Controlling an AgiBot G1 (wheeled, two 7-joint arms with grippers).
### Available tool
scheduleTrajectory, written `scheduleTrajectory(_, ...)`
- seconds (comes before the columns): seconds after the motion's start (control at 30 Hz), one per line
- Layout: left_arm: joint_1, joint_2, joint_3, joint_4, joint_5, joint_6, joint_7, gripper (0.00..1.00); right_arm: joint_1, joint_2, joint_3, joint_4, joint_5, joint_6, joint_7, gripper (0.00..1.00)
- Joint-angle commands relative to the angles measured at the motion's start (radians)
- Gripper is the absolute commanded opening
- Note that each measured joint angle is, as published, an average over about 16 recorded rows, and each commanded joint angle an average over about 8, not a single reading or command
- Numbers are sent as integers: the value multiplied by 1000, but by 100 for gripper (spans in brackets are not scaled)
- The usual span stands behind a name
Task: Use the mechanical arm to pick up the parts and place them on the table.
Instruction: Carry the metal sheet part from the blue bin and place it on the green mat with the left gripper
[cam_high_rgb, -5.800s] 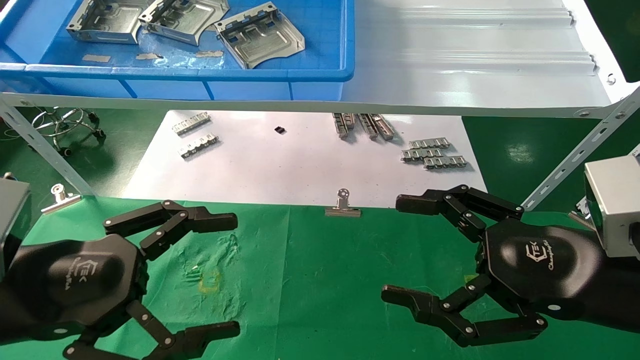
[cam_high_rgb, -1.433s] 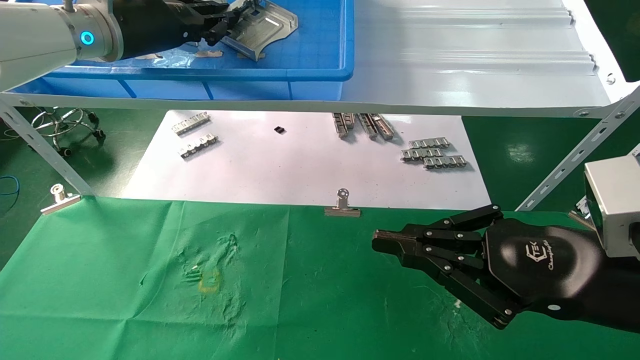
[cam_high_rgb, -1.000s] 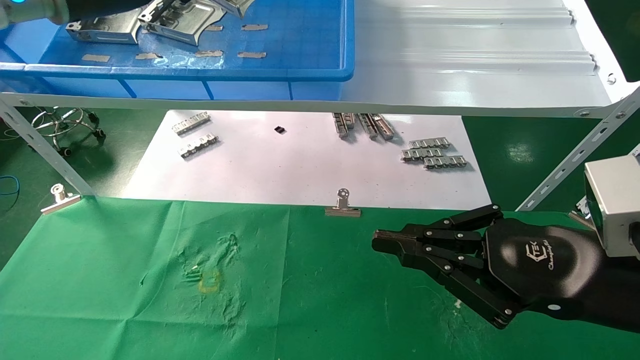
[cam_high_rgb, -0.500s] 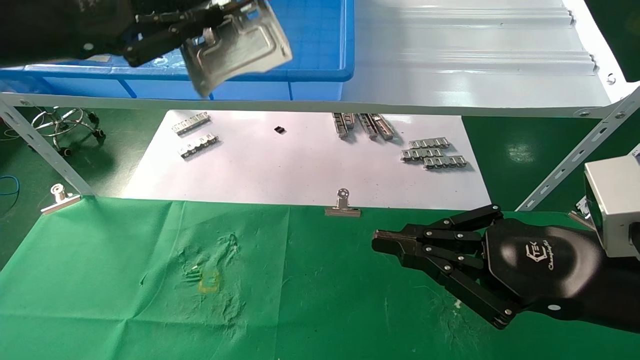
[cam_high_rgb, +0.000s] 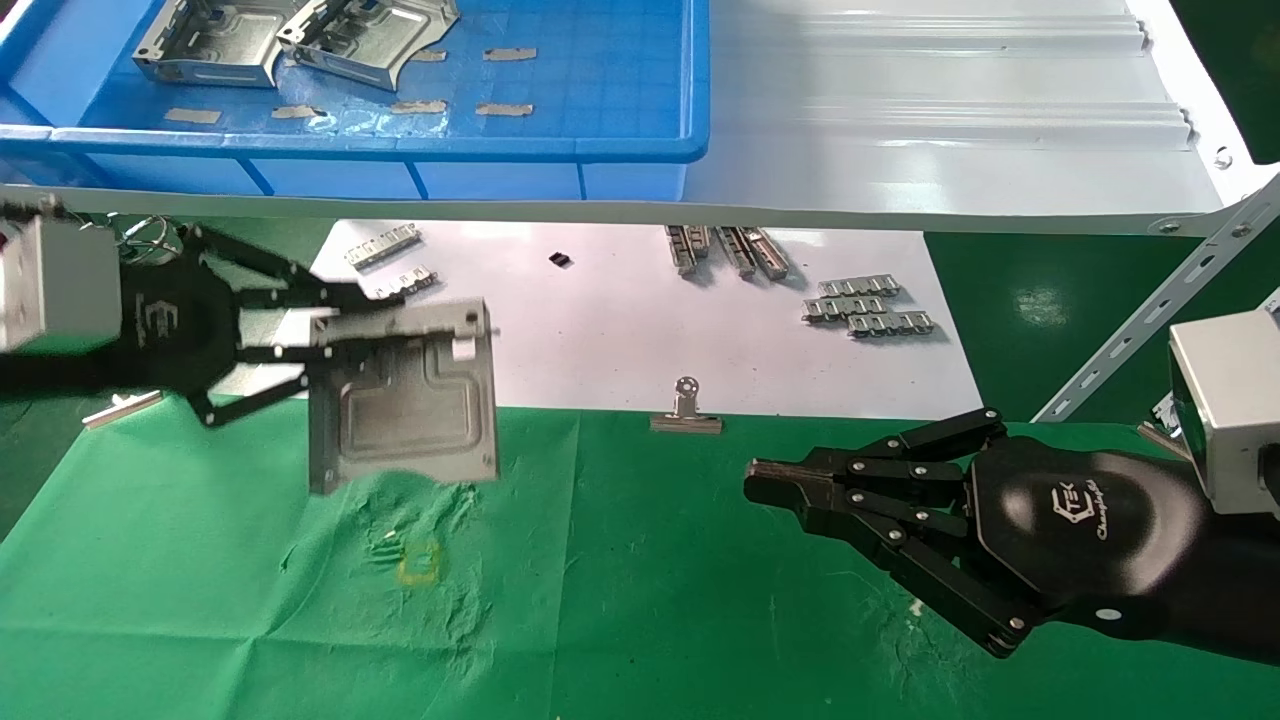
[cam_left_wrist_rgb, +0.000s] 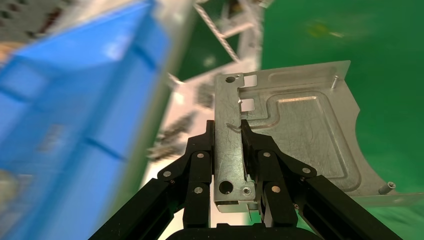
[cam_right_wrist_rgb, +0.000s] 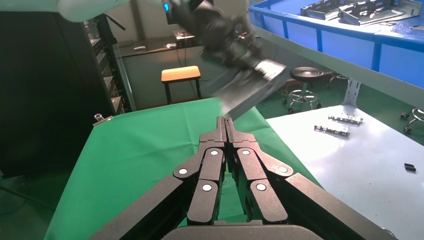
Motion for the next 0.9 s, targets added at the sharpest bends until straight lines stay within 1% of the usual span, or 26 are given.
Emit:
scheduleTrajectory(0.03,46,-39,40,-70,-38,-2,11,0,0,0,0,0,0,0,0,0)
scheduleTrajectory(0.2,110,-66,139,-106,-49,-12,41,0,0,0,0,0,0,0,0,0)
scheduleTrajectory(0.4,129,-34,214,-46,-21,-24,95,0,0,0,0,0,0,0,0,0)
scheduleTrajectory(0.67,118,52,264,106,7,-33,200,0,0,0,0,0,0,0,0,0)
scheduleTrajectory(0.9,103,116,281,248,29,-71,294,0,0,0,0,0,0,0,0,0)
